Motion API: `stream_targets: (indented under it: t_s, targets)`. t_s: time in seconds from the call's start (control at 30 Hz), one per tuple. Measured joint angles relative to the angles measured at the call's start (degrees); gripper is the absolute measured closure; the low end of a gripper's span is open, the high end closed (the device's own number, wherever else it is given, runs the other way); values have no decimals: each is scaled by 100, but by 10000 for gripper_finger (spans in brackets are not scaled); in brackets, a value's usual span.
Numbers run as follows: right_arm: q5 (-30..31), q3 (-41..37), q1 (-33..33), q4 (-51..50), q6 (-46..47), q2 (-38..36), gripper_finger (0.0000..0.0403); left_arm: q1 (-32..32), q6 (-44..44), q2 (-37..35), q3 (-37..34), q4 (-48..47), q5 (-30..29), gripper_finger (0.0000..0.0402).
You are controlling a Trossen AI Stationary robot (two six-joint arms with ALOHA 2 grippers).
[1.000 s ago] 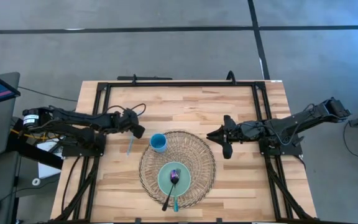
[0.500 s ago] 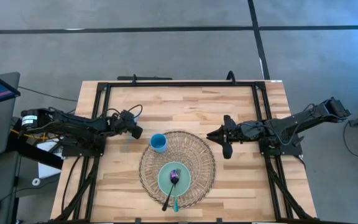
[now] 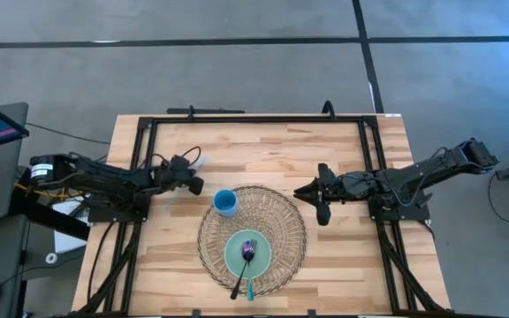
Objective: Pick & Place Utensil
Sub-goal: Put the blue straw into the blue cup on the brown placemat
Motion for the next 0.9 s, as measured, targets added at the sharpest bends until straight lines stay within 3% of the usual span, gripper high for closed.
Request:
stream_targets:
  t_s: [0.27,0.57,0.9]
  targets:
    - [2,0,118,-16,2,0,346,-446,330,-808,9,1161,-65,393]
    - [2,0,270,-16,2,0,346,-1373,1627,-1801,17,3183,-78,394]
    - [19,0,262,-12,2,0,346,-2598,3076,-1568,22,5620,705,392]
